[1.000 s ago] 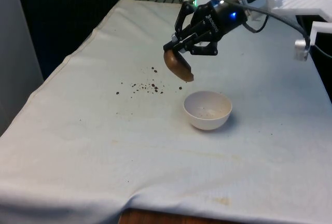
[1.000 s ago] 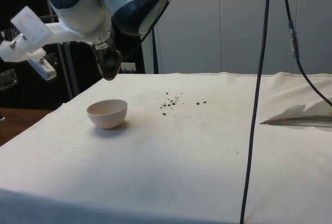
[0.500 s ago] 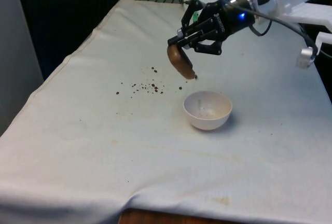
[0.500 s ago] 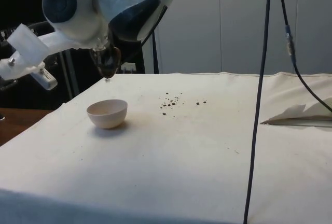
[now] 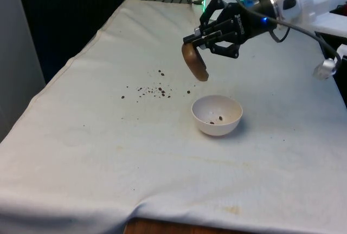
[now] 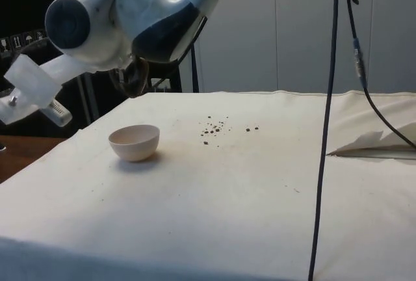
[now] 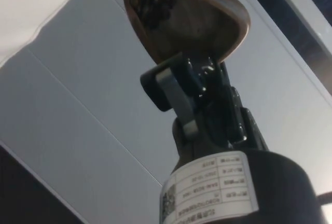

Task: Pour the coffee beans from the cup into the bowl.

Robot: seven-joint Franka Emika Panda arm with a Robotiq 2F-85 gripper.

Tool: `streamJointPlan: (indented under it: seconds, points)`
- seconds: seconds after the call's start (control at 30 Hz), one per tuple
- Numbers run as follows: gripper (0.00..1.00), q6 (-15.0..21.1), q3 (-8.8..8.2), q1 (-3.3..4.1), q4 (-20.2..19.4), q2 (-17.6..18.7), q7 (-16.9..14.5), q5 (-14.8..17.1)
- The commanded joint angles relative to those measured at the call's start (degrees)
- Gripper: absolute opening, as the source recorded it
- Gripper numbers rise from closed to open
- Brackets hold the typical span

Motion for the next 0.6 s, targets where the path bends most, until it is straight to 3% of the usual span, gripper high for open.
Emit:
streamJointPlan:
  seconds: [0.0,0.27,0.3,0.33,0.57]
  points:
    - [0.0,-1.1,0.06,0.46,0.5,0.6,0.2,-0.5]
    - [0.0,-6.0,2.35,0.46,1.4,2.5,1.6,-3.3]
    - [0.0,-5.4,2.64,0.0,1.1,2.2,1.6,-3.3]
    - [0.0,-6.5,2.58,0.52,1.6,2.7,1.7,-3.7]
    - [0.0,-10.8,4.41,0.52,2.9,4.4,1.7,-6.2]
